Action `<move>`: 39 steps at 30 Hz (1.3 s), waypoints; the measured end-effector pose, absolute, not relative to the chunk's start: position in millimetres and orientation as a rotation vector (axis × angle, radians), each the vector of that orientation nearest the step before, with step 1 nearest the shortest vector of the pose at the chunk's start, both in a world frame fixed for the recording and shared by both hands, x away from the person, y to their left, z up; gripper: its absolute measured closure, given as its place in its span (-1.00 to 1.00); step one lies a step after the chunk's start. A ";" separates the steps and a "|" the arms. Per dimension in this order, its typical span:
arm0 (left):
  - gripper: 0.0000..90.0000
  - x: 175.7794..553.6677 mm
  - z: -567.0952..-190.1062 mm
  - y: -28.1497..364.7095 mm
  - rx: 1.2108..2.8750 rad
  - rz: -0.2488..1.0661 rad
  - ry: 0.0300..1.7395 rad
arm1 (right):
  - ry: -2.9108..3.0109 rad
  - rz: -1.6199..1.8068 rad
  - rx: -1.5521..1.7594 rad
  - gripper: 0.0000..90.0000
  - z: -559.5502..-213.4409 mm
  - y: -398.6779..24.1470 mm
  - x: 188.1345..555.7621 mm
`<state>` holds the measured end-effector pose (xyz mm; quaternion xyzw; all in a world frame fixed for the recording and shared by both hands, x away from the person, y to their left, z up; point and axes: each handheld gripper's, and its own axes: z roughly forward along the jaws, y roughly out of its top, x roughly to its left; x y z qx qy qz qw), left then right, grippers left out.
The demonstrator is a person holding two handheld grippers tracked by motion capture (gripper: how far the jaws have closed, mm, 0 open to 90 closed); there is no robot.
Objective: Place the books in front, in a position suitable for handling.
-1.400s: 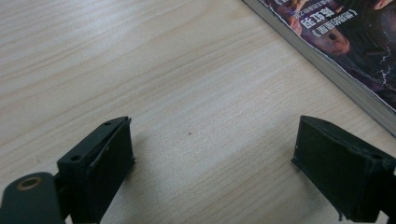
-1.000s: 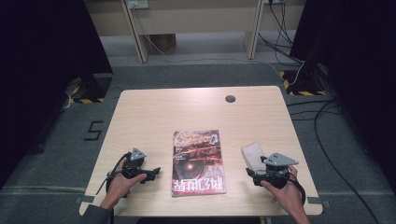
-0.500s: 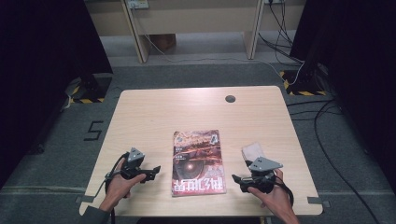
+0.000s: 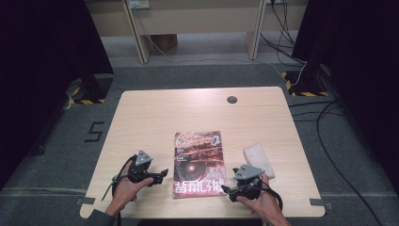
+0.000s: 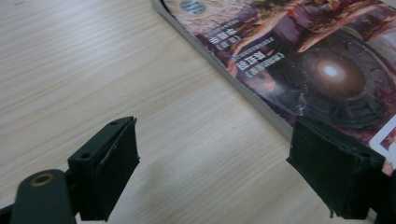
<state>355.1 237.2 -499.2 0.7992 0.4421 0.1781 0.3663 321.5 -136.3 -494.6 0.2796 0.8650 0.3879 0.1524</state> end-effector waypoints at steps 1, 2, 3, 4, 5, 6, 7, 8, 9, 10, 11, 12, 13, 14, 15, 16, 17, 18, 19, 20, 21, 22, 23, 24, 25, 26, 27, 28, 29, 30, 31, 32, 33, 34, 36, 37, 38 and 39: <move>-0.67 355.7 -499.5 233.4 2.063 0.457 1.126 | 2.488 1.111 0.790 -0.48 -495.1 -133.6 321.3; -0.67 356.5 -499.8 229.3 2.072 0.459 1.120 | 2.499 1.105 0.767 -0.48 -496.7 -128.9 320.4; -0.67 357.3 -500.1 226.3 2.080 0.460 1.113 | 2.499 1.105 0.767 -0.48 -496.7 -128.9 320.4; -0.67 359.0 -500.7 221.7 2.084 0.462 1.102 | 2.508 1.098 0.763 -0.48 -497.2 -127.1 319.7; -0.67 360.1 -500.7 219.4 2.091 0.462 1.100 | 2.518 1.088 0.744 -0.48 -498.7 -124.0 319.2; -0.67 362.1 -500.6 215.5 2.096 0.464 1.100 | 2.525 1.082 0.736 -0.48 -499.4 -122.2 318.7; -0.67 363.9 -500.3 212.8 2.106 0.473 1.093 | 2.533 1.073 0.724 -0.48 -500.5 -119.4 318.0; -0.67 365.5 -500.8 210.5 2.102 0.477 1.090 | 2.539 1.066 0.717 -0.48 -501.2 -117.4 317.4; -0.67 368.0 -500.8 207.2 2.110 0.481 1.087 | 2.546 1.054 0.696 -0.48 -502.5 -114.4 317.7; -0.67 369.5 -501.2 204.8 2.111 0.481 1.087 | 2.546 1.054 0.696 -0.48 -502.5 -114.4 317.7; -0.67 371.9 -502.1 201.2 2.118 0.480 1.081 | 2.547 1.049 0.688 -0.48 -502.9 -113.6 318.0; -0.67 373.4 -502.6 199.4 2.127 0.481 1.076 | 2.549 1.044 0.679 -0.47 -503.3 -112.5 318.1; -0.67 374.9 -503.3 196.6 2.132 0.479 1.076 | 2.552 1.040 0.676 -0.47 -503.5 -112.0 317.9; -0.67 376.3 -503.9 194.1 2.137 0.481 1.075 | 2.551 1.033 0.669 -0.47 -504.0 -111.3 317.9; -0.67 378.1 -504.5 191.2 2.141 0.488 1.075 | 2.555 1.028 0.661 -0.47 -504.4 -110.8 317.7; -0.67 379.5 -504.8 189.3 2.144 0.495 1.073 | 2.558 1.021 0.662 -0.46 -504.9 -110.2 317.4; -0.67 380.5 -504.8 188.2 2.153 0.499 1.071 | 2.558 1.019 0.660 -0.46 -504.9 -110.0 317.5; -0.67 382.1 -505.5 186.4 2.152 0.501 1.070 | 2.558 1.019 0.660 -0.46 -504.9 -110.0 317.5; -0.67 383.7 -506.3 185.4 2.146 0.495 1.073 | 2.559 1.018 0.659 -0.46 -504.7 -110.0 317.3; -0.67 385.4 -506.5 184.8 2.135 0.480 1.086 | 2.559 1.018 0.659 -0.46 -504.7 -110.0 317.3; -0.68 386.8 -507.0 184.0 2.135 0.488 1.089 | 2.560 1.015 0.649 -0.46 -504.7 -109.3 316.6; -0.68 387.6 -507.2 183.1 2.147 0.505 1.084 | 2.560 1.009 0.648 -0.46 -504.7 -108.9 316.3; -0.68 388.1 -507.0 182.4 2.152 0.512 1.080 | 2.560 1.009 0.648 -0.46 -504.7 -108.9 316.3; -0.68 388.3 -507.1 181.8 2.153 0.517 1.077 | 2.560 1.008 0.649 -0.46 -504.5 -108.9 316.4; -0.68 387.9 -506.5 181.6 2.164 0.519 1.076 | 2.561 1.008 0.651 -0.46 -504.6 -109.0 316.5; -0.68 387.6 -506.8 181.2 2.165 0.525 1.075 | 2.562 1.011 0.652 -0.46 -504.8 -109.5 316.8; -0.68 387.1 -506.8 180.9 2.168 0.533 1.073 | 2.558 1.010 0.662 -0.46 -504.7 -110.0 316.8; -0.68 386.4 -506.3 180.4 2.177 0.540 1.069 | 2.554 1.008 0.661 -0.46 -504.8 -110.4 317.4; -0.68 386.0 -506.0 180.2 2.183 0.542 1.064 | 2.547 0.999 0.666 -0.45 -504.3 -111.2 317.9; -0.68 385.8 -505.9 180.3 2.185 0.542 1.065 | 2.556 1.001 0.651 -0.41 -503.7 -111.6 317.7; -0.68 386.0 -506.0 180.7 2.184 0.537 1.070 | 2.558 0.997 0.644 -0.41 -503.3 -111.6 316.9; -0.68 386.4 -505.9 181.3 2.184 0.530 1.075 | 2.562 1.002 0.628 -0.41 -503.3 -110.9 315.9; -0.69 386.7 -506.4 181.6 2.178 0.526 1.077 | 2.579 1.005 0.626 -0.41 -503.7 -109.8 314.4; -0.69 386.7 -506.5 181.8 2.177 0.524 1.079 | 2.584 1.003 0.612 -0.41 -504.5 -108.8 314.3; -0.69 386.0 -506.1 182.0 2.185 0.526 1.082 | 2.587 0.979 0.605 -0.43 -505.8 -107.8 314.1; -0.69 385.6 -506.1 182.0 2.185 0.526 1.084 | 2.583 0.975 0.619 -0.45 -506.4 -108.2 315.0; -0.69 385.1 -505.8 182.2 2.190 0.529 1.082 | 2.583 0.975 0.619 -0.45 -506.4 -108.2 315.0; -0.69 384.3 -505.3 181.9 2.197 0.539 1.078 | 2.571 0.966 0.639 -0.44 -505.4 -109.5 315.8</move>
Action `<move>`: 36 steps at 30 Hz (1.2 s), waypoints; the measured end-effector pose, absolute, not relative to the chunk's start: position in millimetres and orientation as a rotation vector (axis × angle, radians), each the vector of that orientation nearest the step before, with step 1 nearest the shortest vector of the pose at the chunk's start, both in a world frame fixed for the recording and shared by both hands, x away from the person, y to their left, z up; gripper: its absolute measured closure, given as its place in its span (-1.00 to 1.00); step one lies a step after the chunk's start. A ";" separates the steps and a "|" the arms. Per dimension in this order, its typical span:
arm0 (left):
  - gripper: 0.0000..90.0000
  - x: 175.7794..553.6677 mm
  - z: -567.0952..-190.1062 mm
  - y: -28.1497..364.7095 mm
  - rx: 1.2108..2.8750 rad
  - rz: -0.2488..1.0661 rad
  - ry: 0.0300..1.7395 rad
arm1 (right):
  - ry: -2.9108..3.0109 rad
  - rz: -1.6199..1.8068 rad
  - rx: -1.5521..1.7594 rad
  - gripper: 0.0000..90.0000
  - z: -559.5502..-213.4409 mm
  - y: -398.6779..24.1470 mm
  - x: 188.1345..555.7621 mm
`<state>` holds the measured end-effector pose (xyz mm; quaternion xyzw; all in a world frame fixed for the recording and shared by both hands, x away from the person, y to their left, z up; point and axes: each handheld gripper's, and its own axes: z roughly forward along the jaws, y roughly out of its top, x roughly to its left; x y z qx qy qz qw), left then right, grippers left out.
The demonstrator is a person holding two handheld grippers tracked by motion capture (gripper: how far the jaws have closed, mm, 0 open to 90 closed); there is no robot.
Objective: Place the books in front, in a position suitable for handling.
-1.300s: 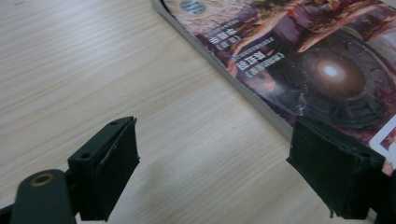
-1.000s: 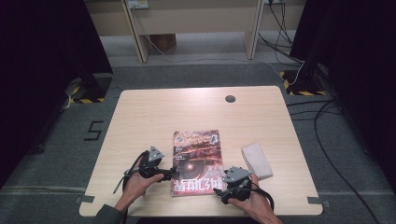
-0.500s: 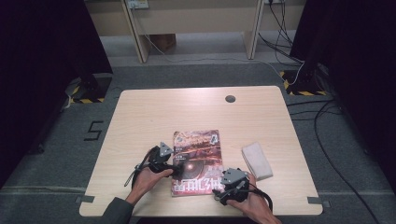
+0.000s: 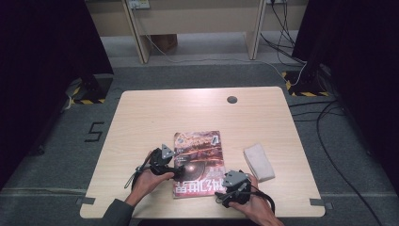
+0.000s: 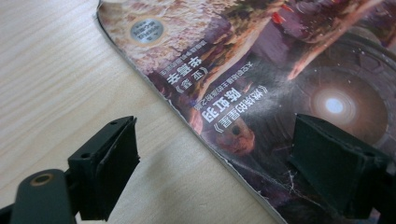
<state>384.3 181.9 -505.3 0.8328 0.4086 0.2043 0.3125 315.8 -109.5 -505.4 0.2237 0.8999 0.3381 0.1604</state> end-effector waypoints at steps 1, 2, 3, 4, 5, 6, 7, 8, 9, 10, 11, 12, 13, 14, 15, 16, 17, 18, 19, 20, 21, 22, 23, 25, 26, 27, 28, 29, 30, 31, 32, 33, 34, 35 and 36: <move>-0.69 383.6 -504.9 181.5 2.204 0.547 1.074 | 2.571 0.966 0.639 -0.44 -505.4 -109.5 315.8; -0.69 382.3 -504.2 180.6 2.216 0.564 1.066 | 2.567 0.965 0.651 -0.43 -505.2 -110.3 316.2; -0.69 381.3 -504.0 179.8 2.217 0.574 1.065 | 2.552 0.958 0.658 -0.42 -504.2 -112.1 317.8; -0.69 379.8 -503.6 179.0 2.223 0.585 1.064 | 2.543 0.954 0.667 -0.42 -504.0 -113.3 319.3; -0.69 378.1 -503.3 178.2 2.226 0.597 1.065 | 2.530 0.946 0.685 -0.41 -503.6 -115.0 321.3; -0.68 375.7 -502.4 177.5 2.239 0.609 1.062 | 2.522 0.941 0.690 -0.41 -503.5 -116.9 324.2; -0.68 372.1 -501.7 176.0 2.252 0.630 1.048 | 2.516 0.938 0.710 -0.42 -503.3 -118.4 327.1; -0.66 369.0 -501.0 174.7 2.264 0.646 1.037 | 2.509 0.932 0.723 -0.44 -503.0 -119.5 331.3; -0.65 367.0 -500.4 173.9 2.275 0.658 1.026 | 2.505 0.922 0.726 -0.44 -502.7 -120.4 335.0; -0.64 364.6 -499.5 173.3 2.288 0.665 1.019 | 2.499 0.916 0.731 -0.44 -502.4 -120.7 337.7; -0.61 362.3 -499.1 172.8 2.293 0.663 1.020 | 2.494 0.912 0.734 -0.44 -502.1 -121.3 341.5; -0.59 359.4 -498.9 172.2 2.295 0.667 1.019 | 2.490 0.910 0.744 -0.44 -501.6 -121.6 345.2; -0.57 357.5 -498.7 172.1 2.295 0.662 1.016 | 2.484 0.909 0.752 -0.44 -501.6 -121.9 349.7; -0.53 355.9 -498.4 172.6 2.295 0.640 1.019 | 2.482 0.902 0.759 -0.46 -501.3 -122.1 353.2; -0.52 355.2 -498.0 173.4 2.297 0.611 1.024 | 2.476 0.894 0.768 -0.46 -501.1 -122.1 356.5; -0.53 354.4 -497.9 175.3 2.291 0.542 1.041 | 2.472 0.891 0.774 -0.45 -501.0 -122.1 358.8; -0.54 354.0 -498.3 176.5 2.283 0.512 1.046 | 2.461 0.886 0.784 -0.44 -500.6 -122.0 362.1; -0.55 353.9 -499.1 178.5 2.280 0.508 1.041 | 2.455 0.893 0.782 -0.42 -500.4 -122.1 364.3; -0.64 354.3 -499.9 179.3 2.277 0.518 1.038 | 2.451 0.908 0.791 -0.40 -499.5 -121.5 366.0; -0.68 355.3 -499.1 180.0 2.288 0.511 1.030 | 2.446 0.915 0.792 -0.41 -498.0 -121.3 366.6; -0.68 356.1 -498.5 180.3 2.294 0.509 1.020 | 2.441 0.937 0.801 -0.41 -496.5 -121.2 366.7; -0.67 357.2 -496.8 181.0 2.295 0.521 1.013 | 2.443 0.953 0.806 -0.41 -495.2 -121.6 366.5; -0.66 358.2 -496.0 181.7 2.290 0.527 1.017 | 2.437 0.981 0.815 -0.41 -493.7 -121.8 365.8; -0.67 362.1 -492.8 184.2 2.275 0.534 1.022 | 2.442 1.003 0.826 -0.41 -492.6 -121.5 364.3; -0.67 364.0 -491.6 185.3 2.275 0.535 1.021 | 2.445 1.017 0.826 -0.41 -492.3 -121.1 363.7; -0.67 367.5 -490.3 186.9 2.274 0.538 1.021 | 2.446 1.028 0.830 -0.41 -492.3 -120.6 363.3; -0.67 372.3 -489.5 189.1 2.270 0.543 1.024 | 2.449 1.040 0.833 -0.41 -492.3 -119.8 363.0; -0.67 378.5 -488.9 191.9 2.265 0.540 1.033 | 2.451 1.047 0.836 -0.41 -492.3 -119.1 362.4; -0.67 388.8 -488.8 196.7 2.251 0.539 1.062 | 2.453 1.053 0.838 -0.41 -492.2 -118.6 362.1; -0.66 392.3 -488.8 198.2 2.247 0.543 1.068 | 2.460 1.066 0.846 -0.41 -492.5 -117.4 361.0; -0.66 398.7 -488.7 201.1 2.245 0.553 1.080 | 2.462 1.070 0.847 -0.41 -492.6 -117.0 360.7; -0.66 406.1 -489.6 204.0 2.243 0.566 1.097 | 2.463 1.071 0.845 -0.41 -492.8 -116.1 359.9; -0.66 411.5 -490.3 206.0 2.247 0.566 1.108 | 2.467 1.071 0.844 -0.41 -493.2 -115.2 359.0; -0.65 415.5 -491.4 207.1 2.236 0.561 1.116 | 2.472 1.075 0.842 -0.41 -493.7 -114.5 358.7; -0.65 421.2 -492.4 209.4 2.226 0.556 1.125 | 2.474 1.073 0.838 -0.41 -494.0 -114.1 358.5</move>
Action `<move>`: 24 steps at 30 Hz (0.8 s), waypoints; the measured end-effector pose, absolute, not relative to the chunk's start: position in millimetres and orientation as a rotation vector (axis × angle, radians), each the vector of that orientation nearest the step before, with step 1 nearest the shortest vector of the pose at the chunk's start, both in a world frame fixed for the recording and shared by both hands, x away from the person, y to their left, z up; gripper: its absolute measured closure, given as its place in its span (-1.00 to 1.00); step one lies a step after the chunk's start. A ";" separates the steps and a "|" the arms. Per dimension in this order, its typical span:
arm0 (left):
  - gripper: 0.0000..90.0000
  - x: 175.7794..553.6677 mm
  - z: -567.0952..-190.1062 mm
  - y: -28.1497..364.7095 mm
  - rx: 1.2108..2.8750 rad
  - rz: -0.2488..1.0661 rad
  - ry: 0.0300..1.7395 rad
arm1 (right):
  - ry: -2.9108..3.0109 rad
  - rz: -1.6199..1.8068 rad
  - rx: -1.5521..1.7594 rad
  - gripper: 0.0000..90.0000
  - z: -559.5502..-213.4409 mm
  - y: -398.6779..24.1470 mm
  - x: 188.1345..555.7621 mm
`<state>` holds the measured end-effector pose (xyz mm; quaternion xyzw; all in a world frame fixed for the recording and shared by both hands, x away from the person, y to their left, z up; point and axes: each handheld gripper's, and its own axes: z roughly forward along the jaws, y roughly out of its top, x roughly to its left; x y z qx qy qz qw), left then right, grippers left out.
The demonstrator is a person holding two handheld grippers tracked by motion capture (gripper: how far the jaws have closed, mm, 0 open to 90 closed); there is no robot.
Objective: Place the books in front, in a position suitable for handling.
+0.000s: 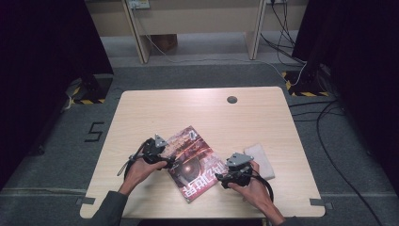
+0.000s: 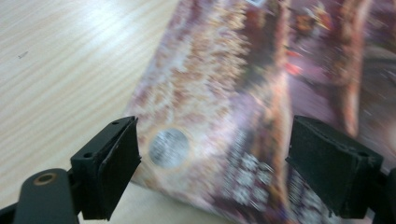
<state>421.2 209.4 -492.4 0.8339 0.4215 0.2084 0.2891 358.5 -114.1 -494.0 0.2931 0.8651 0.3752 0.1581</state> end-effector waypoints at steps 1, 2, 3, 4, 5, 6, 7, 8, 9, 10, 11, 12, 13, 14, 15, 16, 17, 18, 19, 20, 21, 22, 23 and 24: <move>-0.65 425.0 -493.2 210.9 2.223 0.553 1.132 | 2.476 1.071 0.831 -0.41 -494.6 -113.7 358.7; -0.65 428.1 -493.9 212.4 2.217 0.550 1.142 | 2.483 1.069 0.833 -0.41 -494.9 -113.2 358.2; -0.65 430.5 -494.6 213.8 2.214 0.548 1.151 | 2.485 1.069 0.829 -0.41 -495.1 -113.2 358.2; -0.65 432.0 -495.2 214.9 2.213 0.550 1.149 | 2.485 1.072 0.829 -0.41 -495.1 -113.4 357.8; -0.65 433.7 -496.1 216.1 2.214 0.552 1.142 | 2.485 1.072 0.829 -0.41 -495.1 -113.4 357.8; -0.65 434.9 -497.1 217.0 2.214 0.545 1.136 | 2.487 1.074 0.828 -0.41 -495.1 -113.3 357.5; -0.65 436.0 -498.1 217.8 2.218 0.542 1.134 | 2.487 1.074 0.828 -0.41 -495.1 -113.3 357.5; -0.66 437.1 -499.5 218.2 2.222 0.550 1.132 | 2.488 1.076 0.821 -0.41 -495.3 -113.2 357.6; -0.67 437.8 -500.1 218.4 2.225 0.551 1.132 | 2.490 1.074 0.818 -0.41 -495.4 -112.9 357.3; -0.68 438.7 -500.3 218.9 2.227 0.547 1.135 | 2.489 1.074 0.819 -0.41 -495.5 -112.5 357.0; -0.68 439.5 -500.5 219.0 2.221 0.543 1.138 | 2.489 1.073 0.816 -0.41 -495.7 -111.9 356.5; -0.68 440.3 -500.5 218.7 2.225 0.544 1.133 | 2.493 1.068 0.801 -0.41 -495.8 -110.8 355.6; -0.68 440.6 -500.4 218.5 2.228 0.545 1.130 | 2.493 1.068 0.801 -0.41 -495.8 -110.8 355.6; -0.68 441.3 -500.5 218.1 2.232 0.541 1.125 | 2.495 1.070 0.797 -0.41 -495.9 -110.4 355.3; -0.68 442.0 -500.6 218.2 2.234 0.536 1.123 | 2.497 1.073 0.799 -0.41 -496.0 -109.4 354.5; -0.68 442.7 -500.7 218.4 2.234 0.529 1.124 | 2.500 1.075 0.790 -0.41 -496.1 -109.0 354.4; -0.69 443.9 -500.8 219.3 2.235 0.519 1.122 | 2.502 1.078 0.790 -0.41 -496.2 -108.6 354.1; -0.71 445.6 -501.5 220.8 2.227 0.499 1.131 | 2.505 1.079 0.787 -0.41 -496.5 -107.8 353.3; -0.71 446.6 -502.1 221.9 2.222 0.489 1.133 | 2.505 1.079 0.787 -0.41 -496.5 -107.8 353.3; -0.71 447.6 -502.7 223.3 2.214 0.470 1.140 | 2.508 1.078 0.785 -0.41 -496.4 -107.7 353.1; -0.71 448.3 -503.1 224.3 2.207 0.457 1.146 | 2.511 1.079 0.786 -0.41 -496.6 -107.6 352.9; -0.71 448.3 -503.2 224.3 2.206 0.457 1.146 | 2.510 1.080 0.785 -0.41 -496.6 -107.5 352.8; -0.71 447.8 -502.9 223.6 2.212 0.465 1.143 | 2.510 1.080 0.786 -0.41 -496.6 -107.6 352.8; -0.71 447.5 -502.7 223.2 2.214 0.468 1.142 | 2.510 1.080 0.783 -0.41 -496.5 -107.8 353.1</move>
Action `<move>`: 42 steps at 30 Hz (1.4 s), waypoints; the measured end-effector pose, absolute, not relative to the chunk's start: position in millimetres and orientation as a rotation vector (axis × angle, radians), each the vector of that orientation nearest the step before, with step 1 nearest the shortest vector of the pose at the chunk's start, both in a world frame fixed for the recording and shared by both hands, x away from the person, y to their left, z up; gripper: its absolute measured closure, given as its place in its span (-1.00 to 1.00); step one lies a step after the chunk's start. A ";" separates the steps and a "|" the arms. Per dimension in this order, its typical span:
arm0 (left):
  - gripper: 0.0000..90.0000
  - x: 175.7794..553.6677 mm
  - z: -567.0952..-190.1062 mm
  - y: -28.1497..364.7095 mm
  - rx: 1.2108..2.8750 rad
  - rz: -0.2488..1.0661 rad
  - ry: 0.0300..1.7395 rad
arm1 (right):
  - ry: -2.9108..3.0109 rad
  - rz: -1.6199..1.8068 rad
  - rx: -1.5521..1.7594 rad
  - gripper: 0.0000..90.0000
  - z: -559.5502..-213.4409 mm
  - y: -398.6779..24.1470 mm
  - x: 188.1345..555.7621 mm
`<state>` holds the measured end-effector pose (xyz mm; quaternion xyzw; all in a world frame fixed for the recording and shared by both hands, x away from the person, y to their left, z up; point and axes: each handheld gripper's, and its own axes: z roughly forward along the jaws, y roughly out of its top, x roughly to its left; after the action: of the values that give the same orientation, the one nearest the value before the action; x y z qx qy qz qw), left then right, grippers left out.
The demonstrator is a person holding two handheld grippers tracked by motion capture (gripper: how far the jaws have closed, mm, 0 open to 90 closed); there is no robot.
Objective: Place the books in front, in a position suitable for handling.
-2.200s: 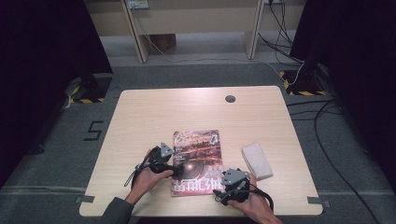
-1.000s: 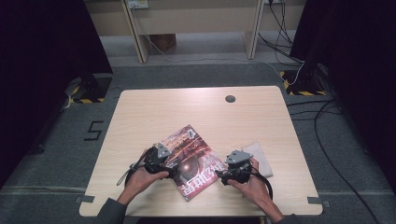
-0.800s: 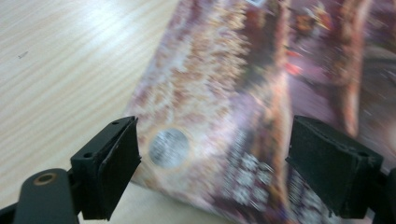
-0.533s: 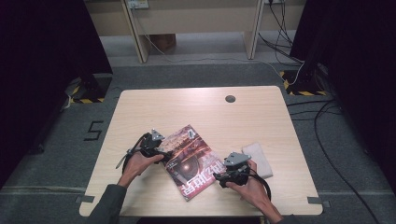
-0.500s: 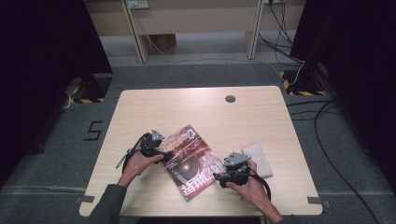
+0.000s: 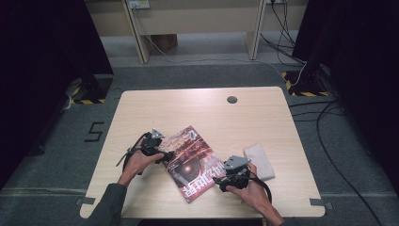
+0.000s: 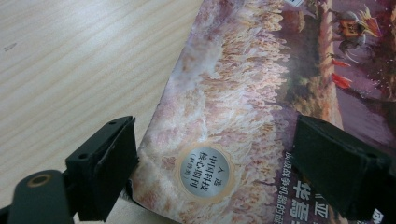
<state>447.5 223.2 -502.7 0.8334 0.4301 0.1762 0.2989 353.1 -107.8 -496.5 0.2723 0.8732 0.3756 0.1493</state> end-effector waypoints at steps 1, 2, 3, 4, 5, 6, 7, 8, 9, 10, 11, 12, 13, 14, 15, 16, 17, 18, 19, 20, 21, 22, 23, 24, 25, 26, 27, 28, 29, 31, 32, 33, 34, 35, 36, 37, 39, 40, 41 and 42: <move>-0.70 447.3 -502.5 223.1 2.217 0.468 1.144 | 2.509 1.080 0.781 -0.41 -496.6 -107.8 353.2; -0.69 447.1 -502.7 223.0 2.212 0.462 1.152 | 2.510 1.079 0.783 -0.41 -496.6 -107.8 353.1; -0.69 447.2 -502.7 223.5 2.210 0.445 1.161 | 2.512 1.079 0.786 -0.41 -496.6 -107.8 352.9; -0.69 447.3 -502.6 224.0 2.212 0.432 1.164 | 2.512 1.079 0.783 -0.41 -496.5 -107.8 352.7; -0.69 446.6 -502.7 223.9 2.209 0.432 1.167 | 2.514 1.080 0.783 -0.41 -496.4 -107.7 352.5; -0.68 446.2 -502.6 223.7 2.208 0.430 1.168 | 2.513 1.081 0.783 -0.41 -496.3 -107.7 352.3; -0.66 445.5 -502.2 223.4 2.211 0.426 1.165 | 2.513 1.082 0.784 -0.41 -496.3 -107.7 352.2; -0.63 444.8 -501.9 223.1 2.209 0.422 1.169 | 2.513 1.083 0.783 -0.41 -496.3 -107.7 352.3; -0.61 443.9 -501.9 222.7 2.206 0.421 1.174 | 2.513 1.083 0.783 -0.41 -496.3 -107.8 352.3; -0.59 442.2 -501.5 222.3 2.204 0.421 1.179 | 2.513 1.084 0.784 -0.41 -496.2 -108.0 352.4; -0.54 439.9 -501.6 221.7 2.196 0.422 1.179 | 2.511 1.086 0.788 -0.41 -496.2 -108.0 352.2; -0.50 436.8 -501.7 221.3 2.191 0.419 1.180 | 2.513 1.088 0.785 -0.41 -496.0 -108.2 352.3; -0.48 434.8 -501.5 221.3 2.194 0.416 1.180 | 2.511 1.091 0.784 -0.41 -496.0 -108.4 352.5; -0.48 432.7 -501.5 220.9 2.190 0.416 1.187 | 2.512 1.092 0.789 -0.41 -495.9 -108.4 352.5; -0.48 430.9 -501.3 220.7 2.193 0.414 1.187 | 2.512 1.093 0.793 -0.41 -496.0 -108.3 352.5; -0.48 429.7 -500.8 220.6 2.201 0.408 1.183 | 2.512 1.093 0.792 -0.41 -496.1 -108.1 352.6; -0.48 428.8 -500.3 220.5 2.209 0.406 1.181 | 2.516 1.099 0.793 -0.41 -496.2 -108.1 352.8; -0.48 427.7 -500.4 220.3 2.207 0.404 1.183 | 2.521 1.109 0.810 -0.41 -496.3 -108.0 352.5; -0.48 426.1 -500.5 220.1 2.205 0.406 1.186 | 2.521 1.115 0.818 -0.41 -496.4 -107.6 352.5; -0.48 424.2 -500.6 219.8 2.202 0.406 1.190 | 2.521 1.115 0.818 -0.41 -496.4 -107.6 352.5; -0.48 420.6 -500.7 219.5 2.200 0.404 1.193 | 2.519 1.114 0.812 -0.41 -496.4 -107.3 352.6; -0.48 417.3 -500.5 219.5 2.203 0.404 1.194 | 2.520 1.115 0.813 -0.41 -496.2 -106.8 352.3; -0.48 413.5 -500.5 219.1 2.202 0.404 1.199 | 2.521 1.117 0.811 -0.41 -496.2 -106.5 352.2; -0.48 410.1 -500.3 218.5 2.203 0.407 1.203 | 2.519 1.118 0.812 -0.41 -496.2 -106.0 352.0; -0.48 405.4 -499.9 217.5 2.205 0.404 1.207 | 2.520 1.117 0.815 -0.41 -496.1 -105.6 351.7; -0.48 399.2 -499.4 216.1 2.213 0.402 1.212 | 2.523 1.120 0.812 -0.41 -496.1 -105.1 351.7; -0.48 393.5 -498.9 214.5 2.216 0.401 1.218 | 2.531 1.128 0.819 -0.41 -496.1 -104.2 350.7; -0.47 387.8 -498.6 213.2 2.220 0.399 1.217 | 2.534 1.131 0.814 -0.42 -495.8 -103.3 349.8; -0.47 382.3 -498.4 212.0 2.219 0.395 1.223 | 2.535 1.139 0.810 -0.43 -495.7 -101.8 348.5; -0.47 373.8 -497.9 210.4 2.224 0.392 1.231 | 2.551 1.158 0.806 -0.43 -495.1 -97.2 343.9; -0.47 371.6 -497.6 209.9 2.226 0.388 1.233 | 2.557 1.168 0.797 -0.44 -495.4 -94.1 341.5; -0.48 369.5 -496.9 209.4 2.235 0.379 1.230 | 2.567 1.168 0.792 -0.44 -495.5 -91.5 339.1; -0.48 369.2 -496.0 209.5 2.252 0.376 1.223 | 2.582 1.171 0.771 -0.44 -496.3 -87.0 335.8; -0.48 369.7 -495.7 209.2 2.257 0.374 1.222 | 2.595 1.176 0.759 -0.44 -496.8 -83.5 332.8; -0.49 370.5 -495.8 209.1 2.261 0.376 1.216 | 2.605 1.182 0.752 -0.45 -497.2 -80.2 329.9; -0.53 371.9 -495.9 209.5 2.269 0.378 1.207 | 2.610 1.187 0.740 -0.46 -497.5 -77.1 327.2; -0.59 374.0 -496.3 209.6 2.269 0.378 1.198 | 2.623 1.195 0.713 -0.46 -497.7 -71.6 322.3; -0.59 374.9 -496.0 208.9 2.263 0.392 1.187 | 2.632 1.200 0.709 -0.46 -497.8 -69.0 319.5; -0.55 375.5 -495.7 207.8 2.261 0.415 1.178 | 2.633 1.206 0.693 -0.46 -498.2 -66.5 317.2; -0.53 376.1 -495.3 206.3 2.259 0.427 1.171 | 2.640 1.208 0.679 -0.46 -498.4 -63.6 314.3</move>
<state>376.1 206.3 -495.3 0.8412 0.4360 0.1591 0.2773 314.3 -63.6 -498.4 0.2270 0.8826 0.4039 0.0801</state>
